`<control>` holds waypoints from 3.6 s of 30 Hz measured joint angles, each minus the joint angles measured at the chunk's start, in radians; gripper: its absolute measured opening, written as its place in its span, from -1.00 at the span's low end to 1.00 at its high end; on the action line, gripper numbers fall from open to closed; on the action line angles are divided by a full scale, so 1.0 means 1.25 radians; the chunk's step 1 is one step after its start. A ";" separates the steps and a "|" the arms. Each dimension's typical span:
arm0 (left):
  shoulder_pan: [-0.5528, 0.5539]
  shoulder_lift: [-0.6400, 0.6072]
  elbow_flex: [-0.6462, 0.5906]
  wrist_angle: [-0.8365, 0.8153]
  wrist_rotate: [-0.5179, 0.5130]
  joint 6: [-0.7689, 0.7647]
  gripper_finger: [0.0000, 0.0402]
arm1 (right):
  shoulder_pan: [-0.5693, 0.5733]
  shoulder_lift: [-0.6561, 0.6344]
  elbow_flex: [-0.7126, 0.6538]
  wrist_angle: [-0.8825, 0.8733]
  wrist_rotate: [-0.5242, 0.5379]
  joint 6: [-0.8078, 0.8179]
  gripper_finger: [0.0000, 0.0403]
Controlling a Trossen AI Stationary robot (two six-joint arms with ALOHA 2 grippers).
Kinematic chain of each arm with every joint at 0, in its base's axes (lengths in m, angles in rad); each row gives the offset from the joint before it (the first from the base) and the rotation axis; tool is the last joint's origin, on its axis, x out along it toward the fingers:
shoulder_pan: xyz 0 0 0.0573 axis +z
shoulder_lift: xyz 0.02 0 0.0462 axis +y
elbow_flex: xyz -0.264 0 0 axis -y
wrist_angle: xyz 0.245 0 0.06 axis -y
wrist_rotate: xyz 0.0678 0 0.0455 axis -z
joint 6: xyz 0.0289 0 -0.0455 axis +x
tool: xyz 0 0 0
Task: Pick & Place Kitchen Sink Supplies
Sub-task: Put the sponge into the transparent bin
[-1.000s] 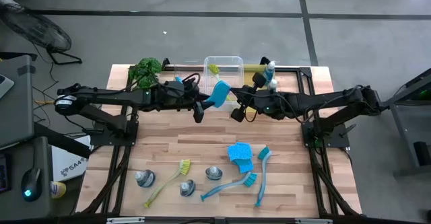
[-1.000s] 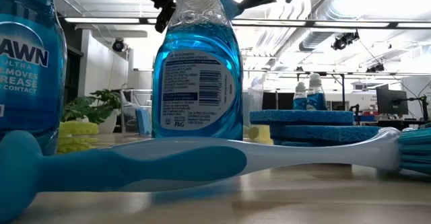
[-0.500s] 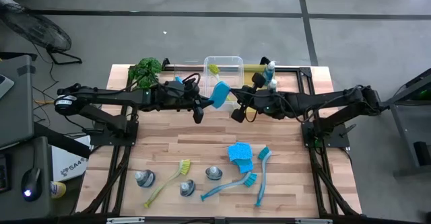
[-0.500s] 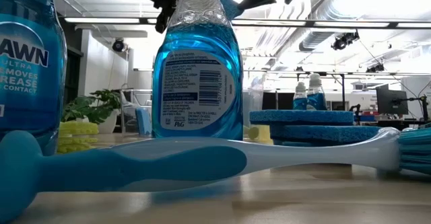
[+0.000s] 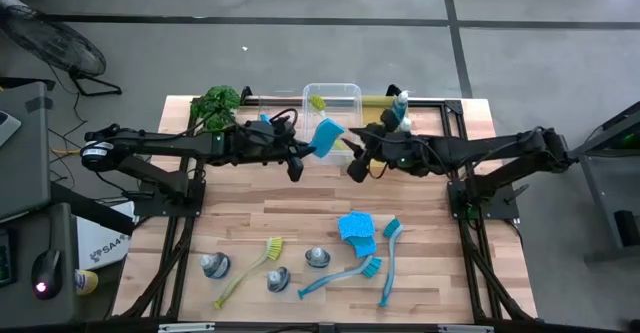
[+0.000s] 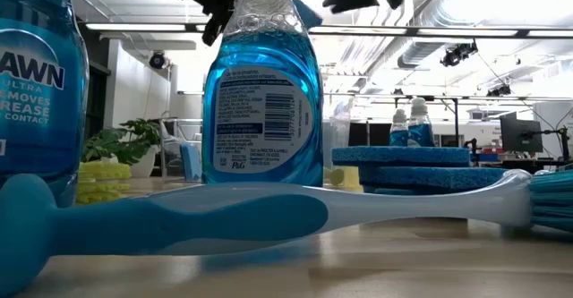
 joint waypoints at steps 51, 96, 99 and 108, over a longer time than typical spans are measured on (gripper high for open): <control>0.284 0.150 0.000 -0.385 -0.159 -0.524 -0.95 | 0.093 -0.087 0.000 -0.395 -0.181 0.428 0.10; 0.225 0.150 0.000 -0.439 -0.170 -0.592 -0.33 | 0.175 -0.087 0.000 -0.391 -0.194 0.424 0.10; 0.225 0.150 0.000 -0.436 -0.170 -0.593 -0.17 | 0.175 -0.087 0.000 -0.391 -0.194 0.424 0.10; 0.225 0.150 0.000 -0.386 -0.125 -0.541 0.14 | 0.175 -0.087 0.000 -0.391 -0.205 0.423 0.10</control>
